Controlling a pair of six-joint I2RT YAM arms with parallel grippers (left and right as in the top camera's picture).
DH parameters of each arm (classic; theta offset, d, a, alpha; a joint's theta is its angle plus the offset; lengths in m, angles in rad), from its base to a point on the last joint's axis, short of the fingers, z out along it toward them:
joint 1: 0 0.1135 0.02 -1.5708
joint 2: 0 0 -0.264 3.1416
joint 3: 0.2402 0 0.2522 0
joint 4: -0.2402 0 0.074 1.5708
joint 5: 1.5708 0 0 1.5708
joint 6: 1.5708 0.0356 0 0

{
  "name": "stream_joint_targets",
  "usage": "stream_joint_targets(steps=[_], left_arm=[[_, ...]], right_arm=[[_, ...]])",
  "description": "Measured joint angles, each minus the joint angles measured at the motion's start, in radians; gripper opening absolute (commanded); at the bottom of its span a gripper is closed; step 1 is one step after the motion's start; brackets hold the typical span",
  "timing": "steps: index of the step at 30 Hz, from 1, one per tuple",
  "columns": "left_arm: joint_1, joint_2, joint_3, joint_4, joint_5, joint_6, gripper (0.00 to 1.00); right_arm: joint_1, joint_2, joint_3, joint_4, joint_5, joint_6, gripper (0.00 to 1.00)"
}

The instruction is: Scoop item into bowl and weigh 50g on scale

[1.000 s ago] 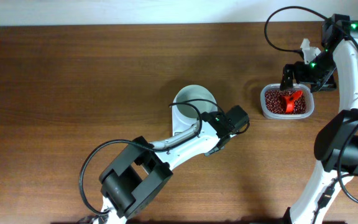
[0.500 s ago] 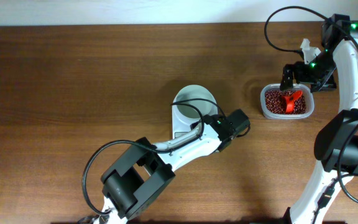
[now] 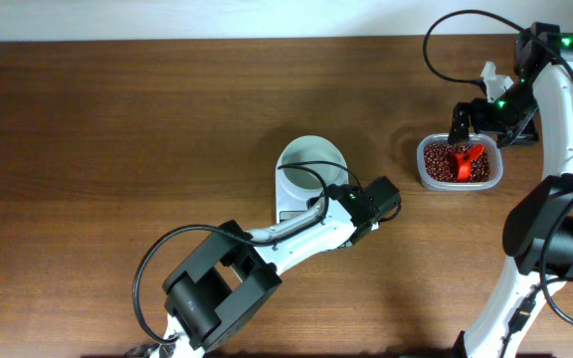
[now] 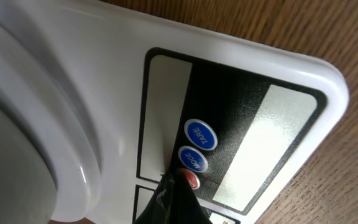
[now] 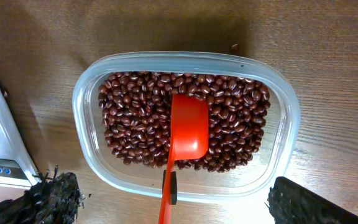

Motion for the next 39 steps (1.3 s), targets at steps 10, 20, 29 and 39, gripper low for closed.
stream_joint_targets(steps=[10,20,29,39], left_arm=[[-0.007,-0.003,0.024,-0.088,0.156,0.070,0.00],[0.140,-0.350,0.157,-0.168,0.455,-0.197,0.00],[0.635,-0.474,0.164,-0.173,0.469,-0.576,0.00],[0.925,-0.461,0.163,-0.051,0.310,-0.601,0.99]], right_arm=[[0.000,0.000,0.000,0.000,0.000,0.000,0.99],[0.000,0.000,0.000,0.000,0.000,0.000,0.99],[0.000,0.000,0.001,0.000,0.000,0.000,0.99],[0.000,0.000,0.001,0.000,0.000,-0.001,0.99]])
